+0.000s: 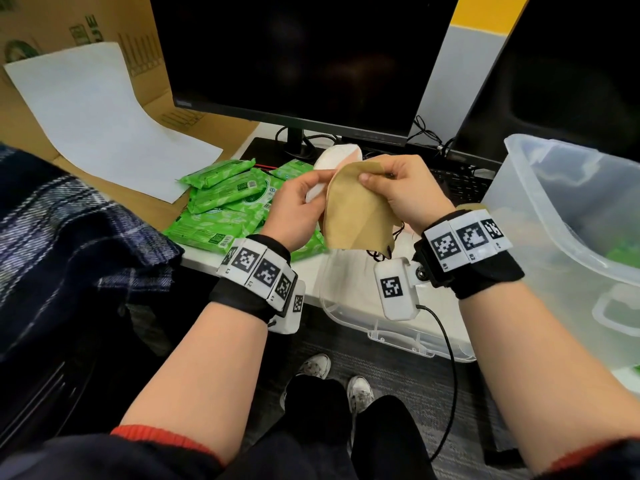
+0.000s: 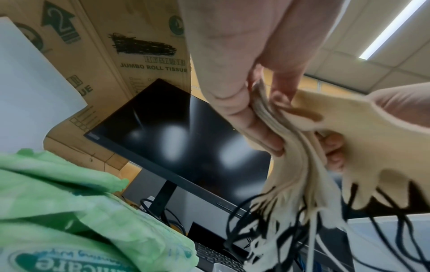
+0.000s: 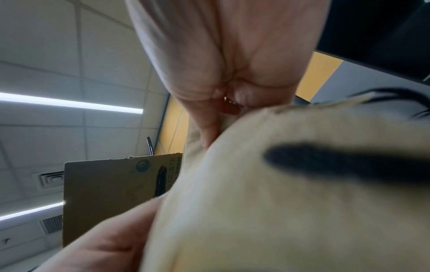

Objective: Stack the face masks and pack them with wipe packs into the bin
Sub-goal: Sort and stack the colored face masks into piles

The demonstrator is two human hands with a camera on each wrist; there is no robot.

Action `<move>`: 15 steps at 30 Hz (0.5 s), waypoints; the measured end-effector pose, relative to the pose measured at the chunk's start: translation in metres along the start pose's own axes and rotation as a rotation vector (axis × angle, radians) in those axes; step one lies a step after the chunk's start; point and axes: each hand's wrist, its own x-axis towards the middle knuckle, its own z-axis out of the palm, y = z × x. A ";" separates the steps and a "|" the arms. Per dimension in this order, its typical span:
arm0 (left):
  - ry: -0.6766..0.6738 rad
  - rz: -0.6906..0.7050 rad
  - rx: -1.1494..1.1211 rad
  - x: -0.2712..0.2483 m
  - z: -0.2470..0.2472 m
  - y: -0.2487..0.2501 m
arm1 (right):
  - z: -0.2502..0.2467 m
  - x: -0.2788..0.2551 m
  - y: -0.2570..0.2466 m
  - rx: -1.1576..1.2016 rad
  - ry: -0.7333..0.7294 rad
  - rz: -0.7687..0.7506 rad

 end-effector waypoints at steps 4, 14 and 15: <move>0.028 -0.023 -0.108 -0.003 -0.003 0.007 | -0.002 -0.002 0.000 0.035 0.040 0.020; 0.126 -0.056 -0.100 0.001 -0.010 0.009 | -0.021 0.000 0.013 -0.183 0.123 0.153; 0.140 -0.045 -0.081 0.001 -0.011 0.009 | -0.023 0.001 0.015 -0.226 0.164 0.169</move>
